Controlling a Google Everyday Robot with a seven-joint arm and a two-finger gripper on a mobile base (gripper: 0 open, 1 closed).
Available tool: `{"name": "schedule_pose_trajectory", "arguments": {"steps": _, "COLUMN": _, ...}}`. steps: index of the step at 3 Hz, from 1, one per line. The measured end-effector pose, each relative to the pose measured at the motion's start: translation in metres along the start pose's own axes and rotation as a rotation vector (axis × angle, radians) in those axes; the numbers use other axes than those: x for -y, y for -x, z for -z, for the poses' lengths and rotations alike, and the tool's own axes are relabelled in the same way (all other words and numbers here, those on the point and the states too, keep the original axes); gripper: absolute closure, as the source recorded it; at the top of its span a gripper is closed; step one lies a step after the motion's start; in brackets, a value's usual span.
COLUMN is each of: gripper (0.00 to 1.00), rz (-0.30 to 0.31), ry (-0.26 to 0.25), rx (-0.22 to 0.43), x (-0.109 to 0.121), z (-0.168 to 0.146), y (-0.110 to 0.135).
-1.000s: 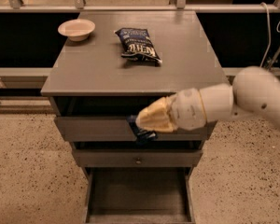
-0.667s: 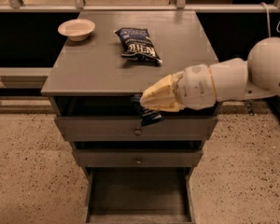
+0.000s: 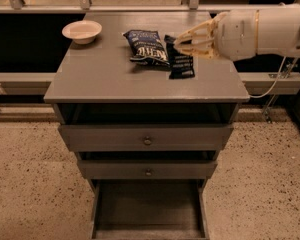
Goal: Pick rxbar blueberry from bottom drawer and place on counter
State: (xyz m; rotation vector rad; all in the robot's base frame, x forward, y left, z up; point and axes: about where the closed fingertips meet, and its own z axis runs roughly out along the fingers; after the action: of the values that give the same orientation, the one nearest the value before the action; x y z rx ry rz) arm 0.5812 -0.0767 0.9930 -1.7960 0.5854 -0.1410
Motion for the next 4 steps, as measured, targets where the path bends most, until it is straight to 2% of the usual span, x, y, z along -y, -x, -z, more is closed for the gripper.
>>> {"name": "schedule_pose_trajectory", "arguments": {"steps": 1, "gripper": 1.0, "rz": -0.076, "ry": -0.047, "rx": -0.086, "x": 0.03, "z": 0.01, "y": -0.036}}
{"name": "schedule_pose_trajectory", "arguments": {"steps": 2, "gripper": 1.0, "rz": -0.179, "ry": -0.048, "rx": -0.14, "x": 0.027, "z": 0.013, "y": -0.071}}
{"name": "schedule_pose_trajectory", "arguments": {"steps": 3, "gripper": 1.0, "rz": -0.284, "ry": -0.048, "rx": -0.184, "x": 0.007, "z": 0.025, "y": -0.102}}
{"name": "schedule_pose_trajectory", "arguments": {"steps": 4, "gripper": 1.0, "rz": -0.371, "ry": -0.026, "rx": -0.182, "x": -0.024, "z": 0.032, "y": -0.12}}
